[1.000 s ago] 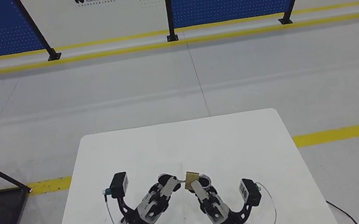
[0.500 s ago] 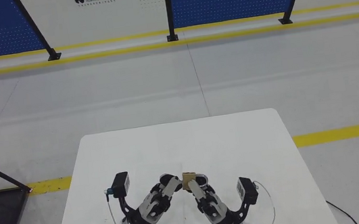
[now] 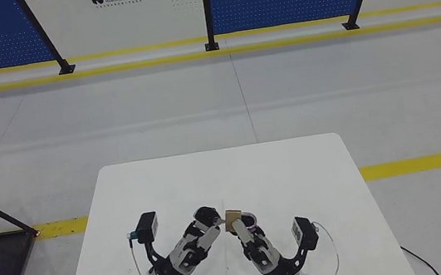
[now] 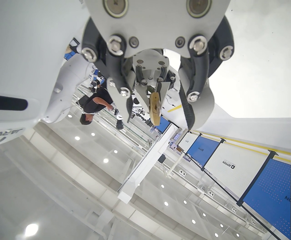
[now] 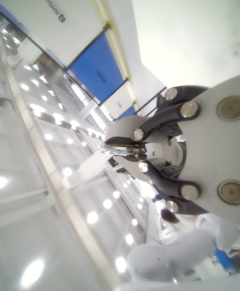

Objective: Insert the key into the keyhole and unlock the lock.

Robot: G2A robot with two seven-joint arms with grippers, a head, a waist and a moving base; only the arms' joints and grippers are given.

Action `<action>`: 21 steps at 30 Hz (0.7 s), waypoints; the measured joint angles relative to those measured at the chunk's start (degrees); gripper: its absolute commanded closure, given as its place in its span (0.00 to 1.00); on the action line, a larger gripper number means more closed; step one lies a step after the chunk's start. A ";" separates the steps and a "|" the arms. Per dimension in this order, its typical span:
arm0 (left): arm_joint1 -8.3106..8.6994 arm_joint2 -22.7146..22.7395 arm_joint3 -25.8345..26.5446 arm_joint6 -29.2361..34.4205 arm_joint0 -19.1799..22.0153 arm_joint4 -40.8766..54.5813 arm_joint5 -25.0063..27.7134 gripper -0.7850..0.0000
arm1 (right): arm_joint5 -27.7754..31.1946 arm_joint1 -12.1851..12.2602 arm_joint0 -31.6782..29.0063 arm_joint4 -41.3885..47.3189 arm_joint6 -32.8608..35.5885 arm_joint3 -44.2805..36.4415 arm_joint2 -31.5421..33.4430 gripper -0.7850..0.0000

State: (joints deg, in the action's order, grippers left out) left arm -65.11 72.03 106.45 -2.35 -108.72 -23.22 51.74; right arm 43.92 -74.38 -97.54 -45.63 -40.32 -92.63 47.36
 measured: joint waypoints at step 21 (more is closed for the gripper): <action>0.78 2.14 -0.63 3.37 -0.64 1.59 2.24 0.75 | -0.45 0.07 -0.71 1.85 4.36 -1.15 1.69 1.00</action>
State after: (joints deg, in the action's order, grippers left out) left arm -64.32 74.17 105.82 1.02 -109.36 -21.64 53.98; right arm 43.47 -74.31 -98.25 -43.79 -35.97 -93.78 49.04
